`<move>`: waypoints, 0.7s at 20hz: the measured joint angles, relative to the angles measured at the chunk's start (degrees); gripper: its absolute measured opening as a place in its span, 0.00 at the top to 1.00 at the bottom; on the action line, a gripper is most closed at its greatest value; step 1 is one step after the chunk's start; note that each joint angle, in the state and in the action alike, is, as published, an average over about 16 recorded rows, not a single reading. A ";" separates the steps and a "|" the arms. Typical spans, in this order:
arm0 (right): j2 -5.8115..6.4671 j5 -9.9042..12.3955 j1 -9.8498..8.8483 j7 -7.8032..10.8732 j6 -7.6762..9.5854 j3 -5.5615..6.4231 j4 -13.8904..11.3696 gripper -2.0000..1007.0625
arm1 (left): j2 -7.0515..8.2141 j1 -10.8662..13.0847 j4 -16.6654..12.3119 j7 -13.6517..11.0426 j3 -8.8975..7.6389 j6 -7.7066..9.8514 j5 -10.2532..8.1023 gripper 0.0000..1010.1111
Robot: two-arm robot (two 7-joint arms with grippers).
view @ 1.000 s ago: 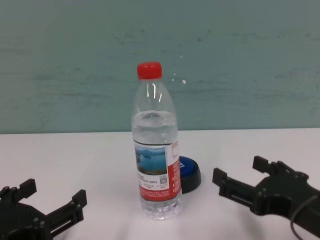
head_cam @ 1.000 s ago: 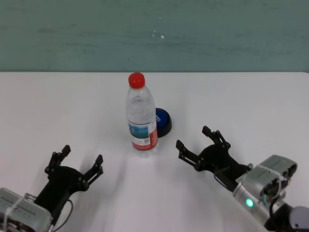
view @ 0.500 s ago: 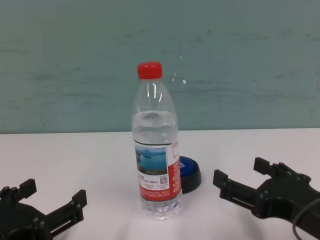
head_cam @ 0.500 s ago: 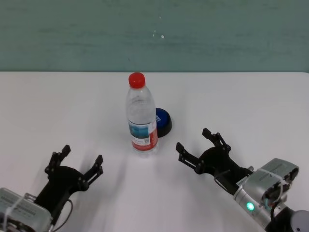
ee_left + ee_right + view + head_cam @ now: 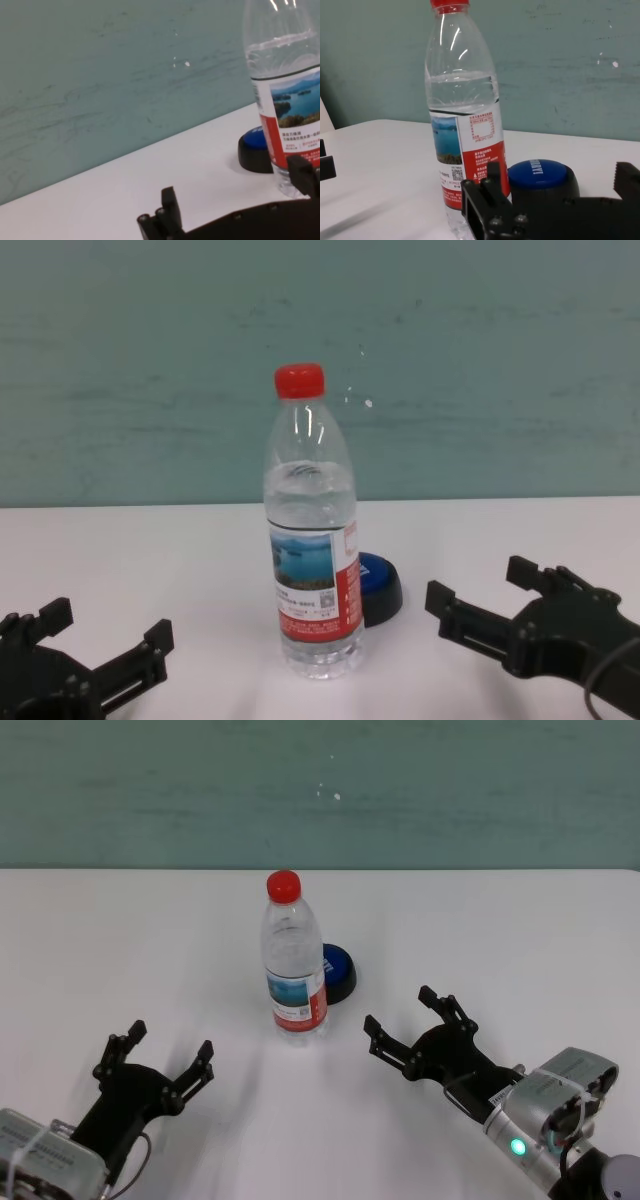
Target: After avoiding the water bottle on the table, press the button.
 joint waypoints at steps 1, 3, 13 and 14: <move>0.00 0.00 0.00 0.00 0.01 0.00 0.00 0.00 | 0.00 0.00 0.00 0.00 0.00 0.00 0.00 0.01; 0.00 0.00 0.00 0.01 0.02 0.00 0.01 0.00 | 0.00 0.00 0.00 0.00 0.00 0.00 0.00 0.01; 0.00 0.00 0.00 0.01 0.03 0.00 0.03 0.00 | 0.00 0.00 0.00 0.00 0.00 0.00 0.00 0.01; 0.00 0.00 0.00 0.01 0.03 0.00 0.03 0.00 | 0.00 0.00 0.00 0.00 0.00 0.00 0.00 0.01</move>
